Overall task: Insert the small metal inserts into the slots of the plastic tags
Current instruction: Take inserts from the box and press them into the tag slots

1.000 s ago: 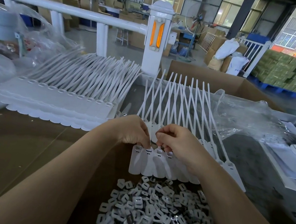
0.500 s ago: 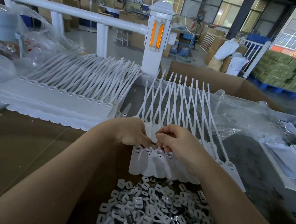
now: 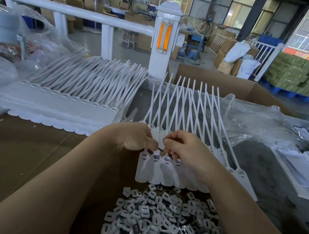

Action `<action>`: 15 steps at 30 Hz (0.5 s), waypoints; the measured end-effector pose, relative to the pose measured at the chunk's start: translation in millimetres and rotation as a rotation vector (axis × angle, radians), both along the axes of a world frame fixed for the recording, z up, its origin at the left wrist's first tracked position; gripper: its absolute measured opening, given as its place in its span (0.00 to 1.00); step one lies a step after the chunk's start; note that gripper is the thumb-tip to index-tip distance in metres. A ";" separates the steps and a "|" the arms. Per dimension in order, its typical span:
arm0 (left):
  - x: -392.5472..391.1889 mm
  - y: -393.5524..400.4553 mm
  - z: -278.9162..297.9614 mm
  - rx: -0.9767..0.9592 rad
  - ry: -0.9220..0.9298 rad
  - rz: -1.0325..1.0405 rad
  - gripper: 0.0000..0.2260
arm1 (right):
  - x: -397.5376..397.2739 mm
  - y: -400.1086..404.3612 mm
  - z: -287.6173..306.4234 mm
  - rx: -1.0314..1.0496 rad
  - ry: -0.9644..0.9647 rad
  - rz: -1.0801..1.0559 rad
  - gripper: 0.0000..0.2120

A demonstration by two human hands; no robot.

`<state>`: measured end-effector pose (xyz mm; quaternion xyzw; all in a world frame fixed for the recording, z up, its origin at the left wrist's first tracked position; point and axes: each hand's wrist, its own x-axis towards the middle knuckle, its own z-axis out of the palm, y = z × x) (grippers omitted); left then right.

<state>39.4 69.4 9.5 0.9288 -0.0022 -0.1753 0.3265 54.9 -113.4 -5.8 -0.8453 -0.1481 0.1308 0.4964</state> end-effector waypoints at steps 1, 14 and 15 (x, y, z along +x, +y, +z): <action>-0.6 0.4 0.4 -0.007 -0.002 0.006 0.13 | 0.2 0.0 0.2 0.002 0.002 0.002 0.02; -2.3 -5.7 0.2 0.070 0.007 -0.045 0.08 | -1.3 -0.4 1.1 0.003 0.000 0.000 0.02; -2.3 -6.8 0.0 0.064 0.002 -0.038 0.07 | -1.2 -0.1 1.0 0.000 -0.002 -0.001 0.02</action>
